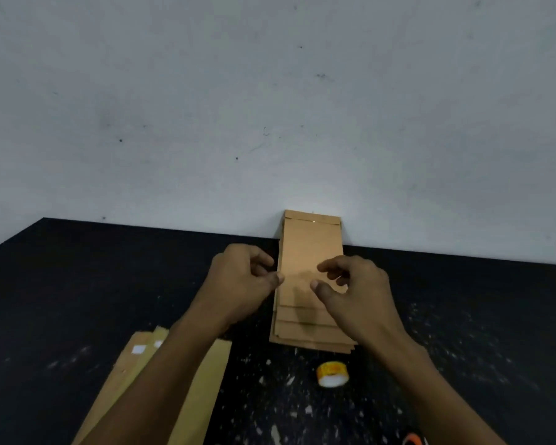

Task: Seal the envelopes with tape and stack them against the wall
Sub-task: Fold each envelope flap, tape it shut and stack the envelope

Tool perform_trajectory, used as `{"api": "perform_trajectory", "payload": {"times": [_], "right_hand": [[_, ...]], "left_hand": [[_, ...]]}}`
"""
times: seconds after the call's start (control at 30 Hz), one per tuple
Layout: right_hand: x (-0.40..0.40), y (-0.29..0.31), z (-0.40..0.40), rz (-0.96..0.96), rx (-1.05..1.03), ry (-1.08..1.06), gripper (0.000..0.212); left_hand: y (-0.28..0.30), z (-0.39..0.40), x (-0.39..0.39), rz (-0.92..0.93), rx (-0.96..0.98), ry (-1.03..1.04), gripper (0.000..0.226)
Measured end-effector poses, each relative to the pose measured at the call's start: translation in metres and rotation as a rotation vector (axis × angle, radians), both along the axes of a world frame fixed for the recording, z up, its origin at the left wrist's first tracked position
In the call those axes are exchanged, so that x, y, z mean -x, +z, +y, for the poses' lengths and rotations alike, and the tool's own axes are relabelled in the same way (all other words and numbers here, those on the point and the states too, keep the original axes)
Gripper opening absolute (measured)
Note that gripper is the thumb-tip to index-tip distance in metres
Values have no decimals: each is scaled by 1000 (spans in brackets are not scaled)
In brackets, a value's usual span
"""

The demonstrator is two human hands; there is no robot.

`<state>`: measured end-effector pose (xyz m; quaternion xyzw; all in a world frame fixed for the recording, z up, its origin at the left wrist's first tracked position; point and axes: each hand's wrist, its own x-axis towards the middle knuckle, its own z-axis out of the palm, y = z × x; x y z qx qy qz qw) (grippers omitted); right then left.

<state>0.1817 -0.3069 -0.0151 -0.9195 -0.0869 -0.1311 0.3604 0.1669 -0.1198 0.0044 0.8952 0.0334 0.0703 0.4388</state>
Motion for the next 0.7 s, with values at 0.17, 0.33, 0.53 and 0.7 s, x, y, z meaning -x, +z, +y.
{"api": "perform_trajectory", "payload": {"times": [0.17,0.33,0.53,0.7], "right_hand": [[45,5,22,-20,-115,113,13],[79,-1,36,-20,-154,158,10],[107,-8,43,6,-174,190,12],[123,-9,42,12,-168,190,16]], "left_hand": [[1,40,55,28,-136,138,20],[-13,67,101,343,-470,316,59],[-31,71,125,498,-463,318,100],[-37,76,123,405,-238,398,102]]}}
